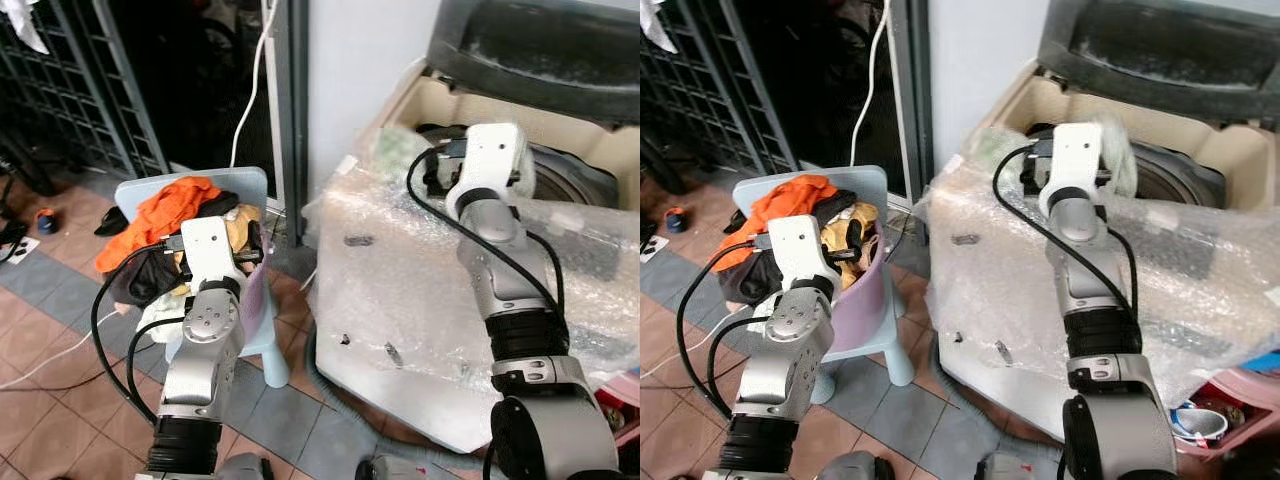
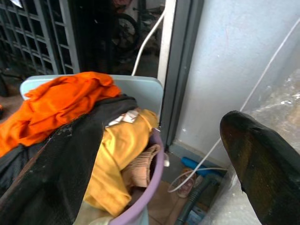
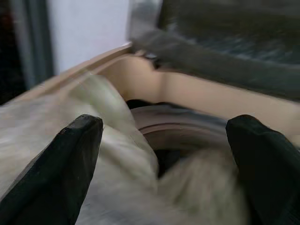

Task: Clothes washing

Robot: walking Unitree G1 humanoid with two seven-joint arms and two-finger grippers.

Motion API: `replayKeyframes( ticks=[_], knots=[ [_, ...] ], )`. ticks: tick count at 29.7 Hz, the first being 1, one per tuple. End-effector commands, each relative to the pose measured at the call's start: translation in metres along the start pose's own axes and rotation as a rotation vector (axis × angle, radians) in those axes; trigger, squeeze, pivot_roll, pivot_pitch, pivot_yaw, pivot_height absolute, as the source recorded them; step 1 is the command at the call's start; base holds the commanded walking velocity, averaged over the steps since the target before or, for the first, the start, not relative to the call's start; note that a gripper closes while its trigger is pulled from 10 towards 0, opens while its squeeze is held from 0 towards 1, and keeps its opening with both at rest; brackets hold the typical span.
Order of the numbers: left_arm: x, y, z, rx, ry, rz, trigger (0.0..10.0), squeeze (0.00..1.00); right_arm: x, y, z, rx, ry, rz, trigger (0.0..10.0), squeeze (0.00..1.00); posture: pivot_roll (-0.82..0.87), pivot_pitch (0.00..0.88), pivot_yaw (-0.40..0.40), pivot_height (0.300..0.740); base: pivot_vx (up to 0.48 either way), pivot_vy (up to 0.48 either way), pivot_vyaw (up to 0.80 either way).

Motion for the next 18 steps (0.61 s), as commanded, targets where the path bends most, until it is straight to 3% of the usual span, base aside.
replayKeyframes(
  ticks=[1,7,11,13,14,15,18],
  knots=[
    [0.001,-0.003,-0.010,-0.020,-0.034,0.005,10.0,0.00,0.016,0.004,-0.004,-0.036,-0.027,-0.056,10.0,0.61,-0.05,0.007,0.025,0.740,0.000,0.000,0.00],
    [0.001,-0.003,-0.009,-0.016,-0.033,0.001,10.0,0.00,0.022,0.002,-0.004,-0.015,-0.041,-0.096,10.0,0.56,-0.05,0.005,0.022,0.740,0.000,0.000,0.00],
    [0.009,-0.001,-0.006,-0.008,-0.037,-0.030,10.0,0.00,0.022,-0.027,0.026,0.236,0.008,-0.172,10.0,0.55,-0.03,0.012,0.038,0.740,0.000,0.000,0.00],
    [0.009,-0.001,-0.006,-0.008,-0.037,-0.030,10.0,0.00,0.022,-0.027,0.026,0.236,0.008,-0.172,10.0,0.55,-0.03,0.012,0.038,0.740,0.000,0.000,0.00],
    [0.012,-0.001,-0.007,-0.016,-0.027,-0.042,10.0,0.00,0.018,-0.035,0.031,0.276,0.014,-0.170,10.0,0.20,-0.03,0.017,0.039,0.740,0.000,0.000,0.00],
    [0.014,-0.001,-0.008,-0.021,-0.025,-0.053,10.0,0.00,0.013,-0.043,0.035,0.311,0.035,-0.157,10.0,0.02,-0.03,0.016,0.037,0.740,0.000,0.000,0.00],
    [0.016,-0.002,-0.010,-0.027,-0.027,-0.066,10.0,0.00,0.006,-0.057,0.048,0.379,0.079,-0.143,10.0,0.00,-0.03,0.011,0.037,0.740,0.000,0.220,0.00]
  ],
)
Point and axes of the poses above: a point about 5 cm out from each wrist's last joint towards the gripper, its own y axis pointing out of the wrist towards the gripper, its own x axis along the axis of the wrist's last joint, z = x × y, the point moved 3 cm from there along y, pointing out of the wrist towards the gripper, and after that the axes turned 12 degrees about y, right-handed, at the moved point
